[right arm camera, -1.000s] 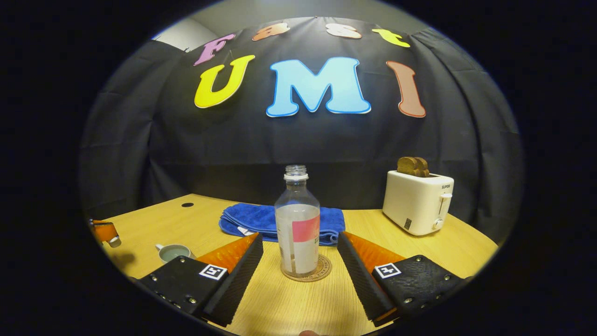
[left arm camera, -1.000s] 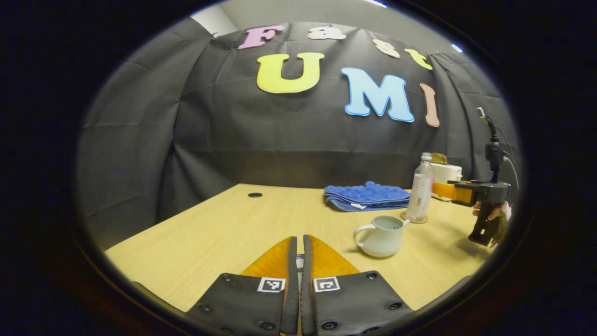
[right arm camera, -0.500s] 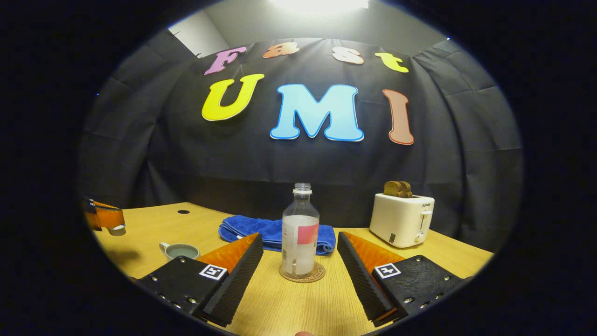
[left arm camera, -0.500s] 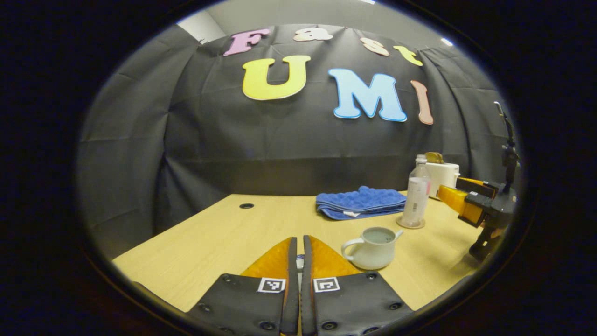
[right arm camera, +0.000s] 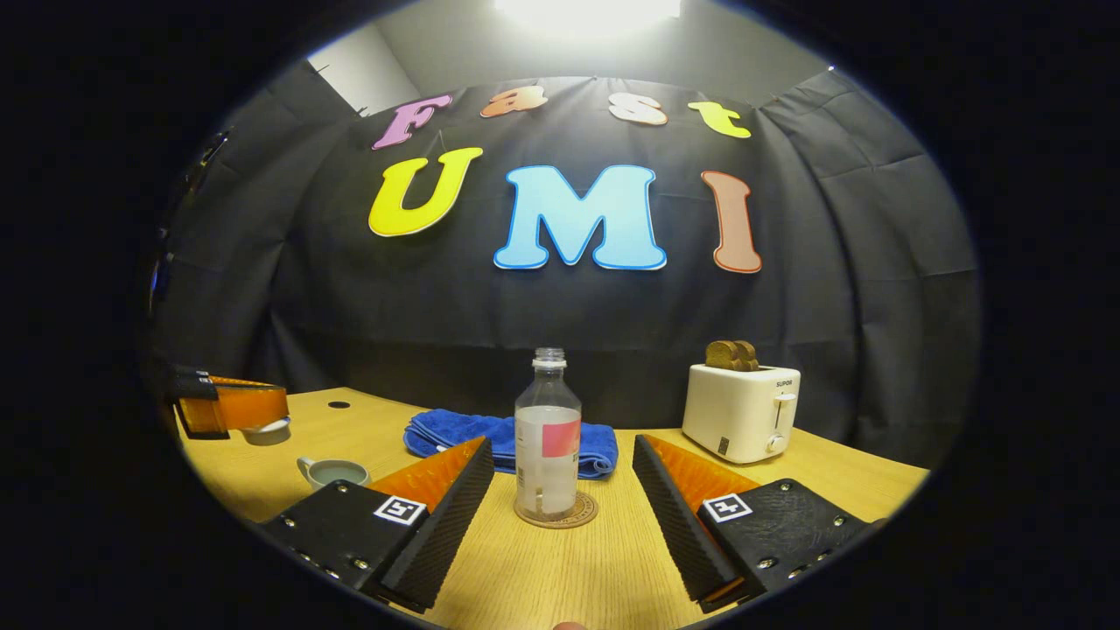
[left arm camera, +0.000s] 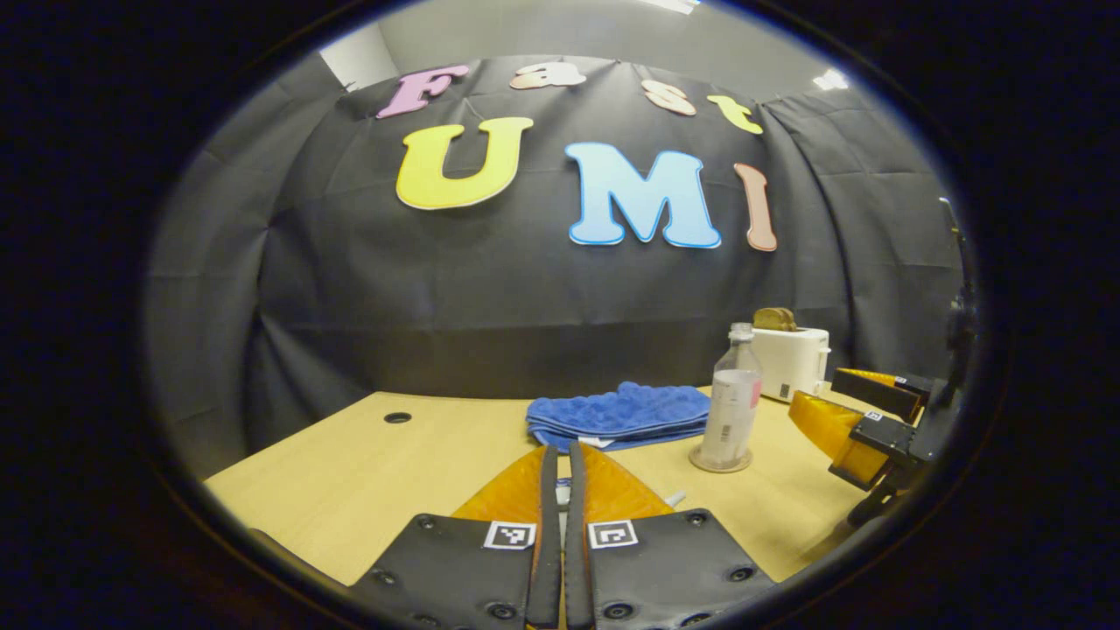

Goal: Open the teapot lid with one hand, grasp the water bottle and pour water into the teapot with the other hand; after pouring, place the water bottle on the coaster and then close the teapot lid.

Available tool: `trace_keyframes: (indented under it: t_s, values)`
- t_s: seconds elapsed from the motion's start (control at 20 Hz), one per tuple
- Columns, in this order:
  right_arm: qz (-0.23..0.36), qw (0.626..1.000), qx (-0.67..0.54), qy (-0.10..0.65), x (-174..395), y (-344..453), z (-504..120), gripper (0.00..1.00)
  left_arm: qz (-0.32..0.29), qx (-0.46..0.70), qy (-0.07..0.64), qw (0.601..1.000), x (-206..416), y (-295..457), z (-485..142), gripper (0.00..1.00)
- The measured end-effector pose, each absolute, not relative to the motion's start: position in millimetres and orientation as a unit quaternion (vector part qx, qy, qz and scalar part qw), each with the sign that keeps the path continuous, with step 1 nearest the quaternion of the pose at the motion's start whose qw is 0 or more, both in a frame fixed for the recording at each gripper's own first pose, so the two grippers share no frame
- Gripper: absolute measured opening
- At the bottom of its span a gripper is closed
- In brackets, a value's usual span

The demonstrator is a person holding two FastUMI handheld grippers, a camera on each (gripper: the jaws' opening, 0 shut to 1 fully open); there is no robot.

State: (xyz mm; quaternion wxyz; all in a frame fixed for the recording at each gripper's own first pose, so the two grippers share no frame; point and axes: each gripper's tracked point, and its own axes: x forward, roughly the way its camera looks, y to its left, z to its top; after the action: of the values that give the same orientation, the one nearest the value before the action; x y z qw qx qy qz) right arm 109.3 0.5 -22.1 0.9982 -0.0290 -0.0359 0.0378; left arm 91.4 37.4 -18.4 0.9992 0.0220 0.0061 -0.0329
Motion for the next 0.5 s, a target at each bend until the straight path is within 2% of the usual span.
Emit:
trace_keyframes:
  t_s: [0.5]
  values:
    - [0.035,0.999,0.010,-0.028,108,-9,-21,0.99,-0.048,0.030,0.018,0.998,124,5,-32,0.08]
